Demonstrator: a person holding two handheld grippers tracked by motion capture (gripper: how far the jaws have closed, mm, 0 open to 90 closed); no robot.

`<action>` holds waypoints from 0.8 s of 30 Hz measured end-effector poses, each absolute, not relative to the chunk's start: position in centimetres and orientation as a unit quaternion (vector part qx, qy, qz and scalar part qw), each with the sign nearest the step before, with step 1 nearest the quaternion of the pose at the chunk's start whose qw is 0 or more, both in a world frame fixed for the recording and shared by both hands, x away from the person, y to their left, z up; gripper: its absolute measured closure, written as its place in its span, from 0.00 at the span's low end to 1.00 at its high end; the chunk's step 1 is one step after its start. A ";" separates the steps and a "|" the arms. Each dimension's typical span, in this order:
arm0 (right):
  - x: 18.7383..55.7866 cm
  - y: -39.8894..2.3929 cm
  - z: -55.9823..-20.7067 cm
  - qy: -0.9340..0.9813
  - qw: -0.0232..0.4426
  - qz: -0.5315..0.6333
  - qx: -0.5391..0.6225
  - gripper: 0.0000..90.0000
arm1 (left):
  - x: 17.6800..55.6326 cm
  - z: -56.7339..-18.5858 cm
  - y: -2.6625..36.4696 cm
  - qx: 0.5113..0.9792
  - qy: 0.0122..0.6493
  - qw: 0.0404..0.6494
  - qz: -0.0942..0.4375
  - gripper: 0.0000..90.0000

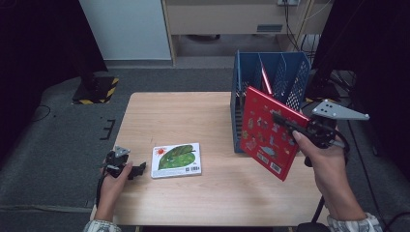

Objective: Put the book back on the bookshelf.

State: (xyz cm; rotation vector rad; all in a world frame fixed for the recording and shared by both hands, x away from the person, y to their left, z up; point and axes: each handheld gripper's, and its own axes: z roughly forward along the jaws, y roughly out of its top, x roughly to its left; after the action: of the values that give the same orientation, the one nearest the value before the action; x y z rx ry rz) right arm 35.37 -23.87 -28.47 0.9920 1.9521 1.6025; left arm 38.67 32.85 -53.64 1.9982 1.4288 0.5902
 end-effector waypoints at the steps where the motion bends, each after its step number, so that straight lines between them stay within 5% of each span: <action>1: 35.5 -23.9 -28.3 0.702 0.215 0.577 0.358 0.88 | 38.7 -53.6 32.8 0.754 0.539 0.303 0.223 0.00; 24: 37.0 -26.3 -27.8 0.692 0.257 0.554 0.386 0.88 | 38.7 -53.6 32.8 0.753 0.539 0.303 0.222 0.00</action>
State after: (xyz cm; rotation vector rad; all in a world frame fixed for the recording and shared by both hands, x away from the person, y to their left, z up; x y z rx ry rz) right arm 36.95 -26.26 -27.75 1.0466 1.8768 1.5022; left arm 38.68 32.83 -53.64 1.9970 1.4299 0.5892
